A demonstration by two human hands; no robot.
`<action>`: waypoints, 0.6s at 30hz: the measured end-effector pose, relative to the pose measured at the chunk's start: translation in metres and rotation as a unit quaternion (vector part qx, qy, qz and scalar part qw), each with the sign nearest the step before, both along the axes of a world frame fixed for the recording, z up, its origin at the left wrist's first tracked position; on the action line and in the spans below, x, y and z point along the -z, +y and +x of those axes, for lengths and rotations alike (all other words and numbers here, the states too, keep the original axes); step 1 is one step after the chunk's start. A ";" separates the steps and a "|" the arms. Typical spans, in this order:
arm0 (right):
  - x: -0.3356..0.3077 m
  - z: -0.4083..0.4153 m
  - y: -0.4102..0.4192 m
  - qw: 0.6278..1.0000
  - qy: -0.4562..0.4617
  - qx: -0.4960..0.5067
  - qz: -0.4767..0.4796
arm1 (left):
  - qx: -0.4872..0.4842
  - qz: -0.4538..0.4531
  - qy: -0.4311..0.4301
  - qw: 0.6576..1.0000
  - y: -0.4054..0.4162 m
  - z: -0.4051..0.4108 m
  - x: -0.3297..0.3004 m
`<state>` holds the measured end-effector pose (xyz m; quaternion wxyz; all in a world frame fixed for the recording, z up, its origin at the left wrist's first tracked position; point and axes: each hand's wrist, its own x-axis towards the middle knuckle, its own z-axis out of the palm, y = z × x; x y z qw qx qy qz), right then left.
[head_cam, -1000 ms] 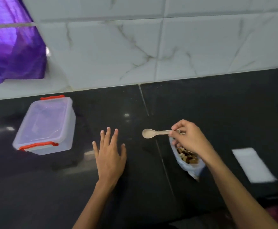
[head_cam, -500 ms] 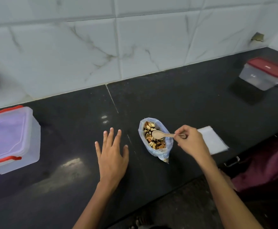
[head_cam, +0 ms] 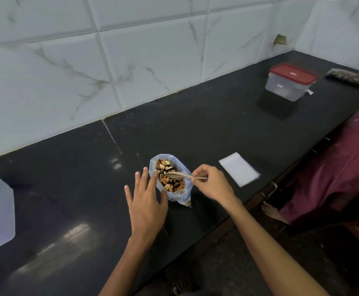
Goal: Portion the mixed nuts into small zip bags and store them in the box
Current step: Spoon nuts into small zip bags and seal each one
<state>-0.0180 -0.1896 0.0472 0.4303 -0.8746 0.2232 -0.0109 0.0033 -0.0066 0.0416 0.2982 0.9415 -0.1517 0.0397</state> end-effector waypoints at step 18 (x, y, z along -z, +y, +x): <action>0.000 -0.014 -0.066 0.987 -0.039 0.152 -0.032 | 0.014 -0.004 -0.008 1.000 -0.023 0.000 -0.008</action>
